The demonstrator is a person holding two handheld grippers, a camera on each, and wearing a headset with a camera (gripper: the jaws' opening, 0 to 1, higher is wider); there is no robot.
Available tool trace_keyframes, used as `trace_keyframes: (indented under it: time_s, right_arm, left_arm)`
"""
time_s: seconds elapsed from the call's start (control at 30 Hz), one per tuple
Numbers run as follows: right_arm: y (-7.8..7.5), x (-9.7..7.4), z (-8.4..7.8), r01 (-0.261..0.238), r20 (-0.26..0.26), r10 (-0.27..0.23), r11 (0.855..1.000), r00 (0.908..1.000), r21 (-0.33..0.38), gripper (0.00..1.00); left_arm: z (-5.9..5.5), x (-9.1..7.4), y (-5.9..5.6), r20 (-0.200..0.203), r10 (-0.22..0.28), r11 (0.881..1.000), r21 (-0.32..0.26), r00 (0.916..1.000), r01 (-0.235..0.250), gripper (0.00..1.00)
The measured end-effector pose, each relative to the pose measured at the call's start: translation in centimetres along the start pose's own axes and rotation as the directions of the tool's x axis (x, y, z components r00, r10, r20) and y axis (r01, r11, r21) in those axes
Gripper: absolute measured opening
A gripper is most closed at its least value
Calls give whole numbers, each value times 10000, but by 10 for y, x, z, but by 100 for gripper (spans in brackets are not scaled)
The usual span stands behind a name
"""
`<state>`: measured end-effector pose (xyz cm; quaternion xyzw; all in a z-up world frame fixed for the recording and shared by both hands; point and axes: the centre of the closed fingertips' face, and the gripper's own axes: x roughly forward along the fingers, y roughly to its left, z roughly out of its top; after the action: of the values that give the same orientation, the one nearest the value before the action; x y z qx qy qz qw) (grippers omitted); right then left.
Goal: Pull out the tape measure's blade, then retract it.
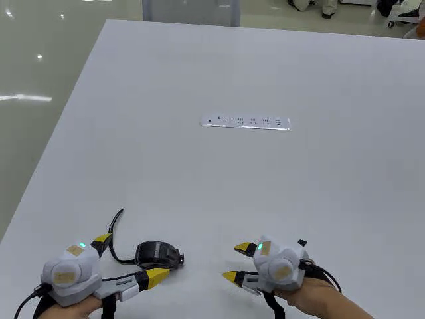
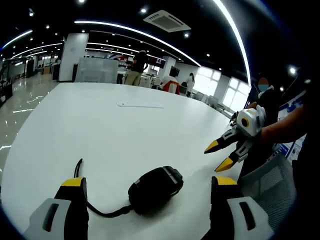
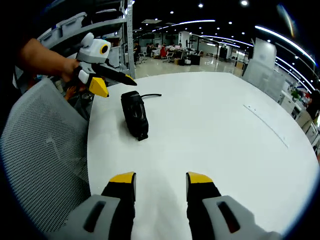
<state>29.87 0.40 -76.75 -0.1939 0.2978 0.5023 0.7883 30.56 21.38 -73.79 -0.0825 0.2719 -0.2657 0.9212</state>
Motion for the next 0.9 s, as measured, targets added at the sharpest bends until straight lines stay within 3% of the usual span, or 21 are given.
trace_keyframes:
  time_s: [0.2,0.3,0.33,0.37,0.5,0.57,0.67,0.77,0.83,0.9]
  right_arm:
    - [-7,-32,-18,262,172,-270,9987,9995,431,59]
    - [-11,-46,-25,478,319,-505,9957,9982,794,65]
    - [-12,-53,-29,573,337,-605,9943,9976,903,65]
    - [-12,-57,-31,631,361,-667,9936,9971,939,67]
    - [-15,-79,-45,736,337,-778,9909,9964,1123,75]
    - [-17,-87,-53,791,239,-823,9903,9963,1140,78]
    - [-27,-103,-65,1129,210,-1178,9804,9928,1613,81]
    - [-33,-113,-74,1369,285,-1442,9745,9891,1778,87]
    - [-32,-117,-80,1397,304,-1468,9757,9887,1690,98]
    - [-32,-121,-86,1517,176,-1565,9754,9875,1600,100]
  left_arm:
    - [-2,-9,3,-223,154,9973,717,9996,-138,100]
    - [-6,-15,1,-581,113,9943,1064,9982,-51,100]
    - [-8,-18,7,-727,445,9885,1474,9964,-334,100]
    - [-7,-19,3,-686,341,9899,1399,9971,-242,100]
    - [-10,-27,4,-576,253,9936,1112,9980,-188,100]
    - [-17,-28,4,-817,329,9899,1402,9961,-212,100]
    - [-30,-32,-4,-1227,-4,9844,1746,9924,220,100]
    - [-36,-36,-7,-1331,-150,9837,1755,9910,385,100]
    - [-37,-41,-4,-1284,-131,9839,1753,9916,357,100]
    - [-34,-47,-3,-1038,-186,9849,1693,9944,361,100]
